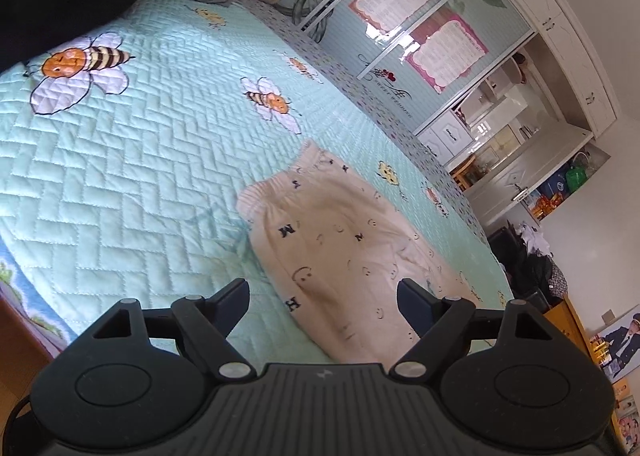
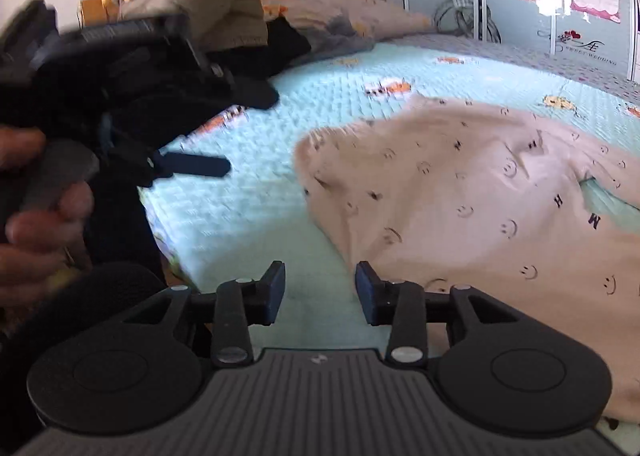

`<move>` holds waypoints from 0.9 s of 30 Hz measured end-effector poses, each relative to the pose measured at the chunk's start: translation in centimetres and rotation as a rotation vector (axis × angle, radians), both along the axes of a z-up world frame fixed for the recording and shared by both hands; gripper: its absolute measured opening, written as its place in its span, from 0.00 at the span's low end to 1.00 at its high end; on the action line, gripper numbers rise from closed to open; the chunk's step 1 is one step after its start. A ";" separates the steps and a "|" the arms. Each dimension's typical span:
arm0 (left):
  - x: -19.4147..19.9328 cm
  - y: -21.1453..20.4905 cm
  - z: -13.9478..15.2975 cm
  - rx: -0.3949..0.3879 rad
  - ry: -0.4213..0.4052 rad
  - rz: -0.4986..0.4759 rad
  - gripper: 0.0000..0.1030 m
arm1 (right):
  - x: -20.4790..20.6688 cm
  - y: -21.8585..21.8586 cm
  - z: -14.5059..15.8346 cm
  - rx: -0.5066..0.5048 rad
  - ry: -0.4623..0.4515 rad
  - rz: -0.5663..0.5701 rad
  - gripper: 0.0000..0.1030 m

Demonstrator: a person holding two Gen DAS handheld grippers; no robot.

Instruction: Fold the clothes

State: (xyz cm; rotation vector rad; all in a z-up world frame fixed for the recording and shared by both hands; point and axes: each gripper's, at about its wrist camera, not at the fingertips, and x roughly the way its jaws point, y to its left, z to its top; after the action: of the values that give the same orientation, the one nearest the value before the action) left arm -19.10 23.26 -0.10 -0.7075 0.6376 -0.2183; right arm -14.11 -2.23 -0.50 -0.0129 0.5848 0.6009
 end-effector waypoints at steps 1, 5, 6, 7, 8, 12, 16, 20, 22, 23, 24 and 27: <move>0.1 0.2 -0.1 -0.004 0.004 0.004 0.80 | 0.1 -0.1 0.5 0.025 -0.021 -0.007 0.40; 0.0 0.4 0.1 -0.001 -0.004 0.010 0.80 | 4.1 0.0 1.2 0.071 -0.016 -0.059 0.41; -0.1 0.6 0.2 -0.004 -0.008 0.016 0.80 | 5.2 0.4 0.6 0.070 0.021 -0.052 0.41; -0.2 0.8 0.3 -0.006 -0.011 0.022 0.80 | 6.0 1.0 -0.2 0.072 0.069 -0.034 0.41; -0.3 1.1 0.4 -0.005 -0.014 0.027 0.80 | 5.9 1.6 -0.7 0.066 0.089 -0.015 0.41; -0.6 2.6 0.4 0.002 -0.008 0.061 0.81 | 3.8 3.1 -0.5 0.071 0.044 0.039 0.39; -0.9 3.5 0.3 -0.005 0.000 0.081 0.81 | 5.1 3.9 0.4 0.050 0.001 0.011 0.39; -1.3 4.0 0.2 -0.004 0.000 0.087 0.81 | 7.0 5.3 -0.5 0.000 0.034 0.023 0.39; -1.5 4.3 0.1 -0.003 0.005 0.090 0.81 | 7.7 5.8 -0.9 -0.007 0.045 0.004 0.39; -1.6 4.5 0.0 -0.002 0.009 0.092 0.81 | 7.9 5.9 -1.1 -0.003 0.049 -0.006 0.39; -1.6 4.6 -0.1 -0.002 0.014 0.093 0.81 | 8.1 6.3 -1.3 -0.006 0.053 -0.008 0.36; -1.5 5.1 -0.5 -0.007 0.025 0.100 0.81 | 8.6 8.4 -1.8 -0.070 0.038 0.010 0.02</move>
State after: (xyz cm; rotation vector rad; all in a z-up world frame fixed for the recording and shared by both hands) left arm -20.62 28.32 -0.63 -0.7478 0.6237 -0.1197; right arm -5.49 6.18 -2.28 -0.0700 0.6430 0.5909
